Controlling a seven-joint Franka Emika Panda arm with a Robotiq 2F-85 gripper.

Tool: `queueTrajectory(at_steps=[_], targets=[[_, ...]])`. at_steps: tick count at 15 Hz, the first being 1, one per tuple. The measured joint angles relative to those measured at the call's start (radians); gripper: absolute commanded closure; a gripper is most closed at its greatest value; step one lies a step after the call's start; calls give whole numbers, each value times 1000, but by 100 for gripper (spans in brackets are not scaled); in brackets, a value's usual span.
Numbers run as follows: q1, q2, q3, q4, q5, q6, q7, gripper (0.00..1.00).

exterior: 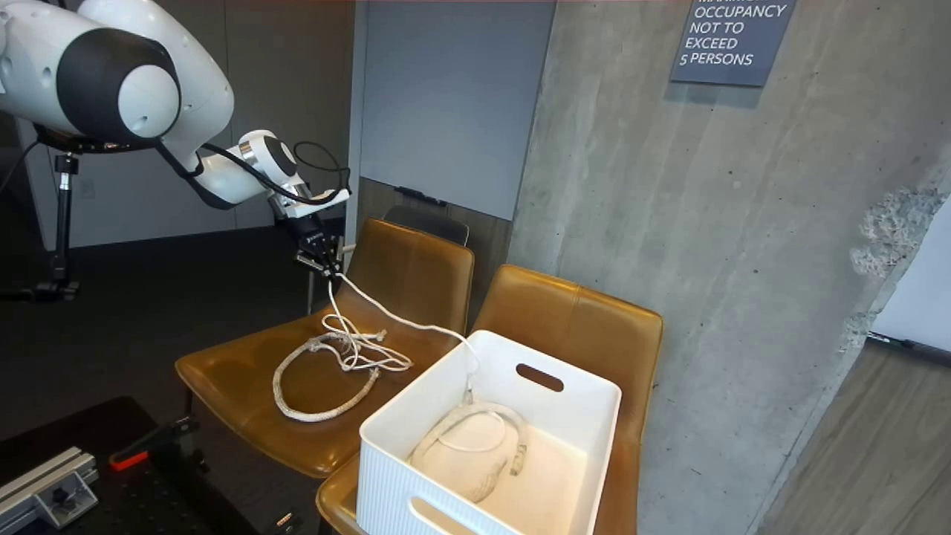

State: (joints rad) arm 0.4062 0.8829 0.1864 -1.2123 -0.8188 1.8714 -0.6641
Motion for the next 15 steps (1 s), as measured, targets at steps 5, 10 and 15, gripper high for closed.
queueTrajectory(at_steps=[5,10,15], targets=[[53,117,1,223,39,-107,-27,99],[65,198,9,418,87,-177,-74,99],[75,242,-2,478,172,-203,-76,99]])
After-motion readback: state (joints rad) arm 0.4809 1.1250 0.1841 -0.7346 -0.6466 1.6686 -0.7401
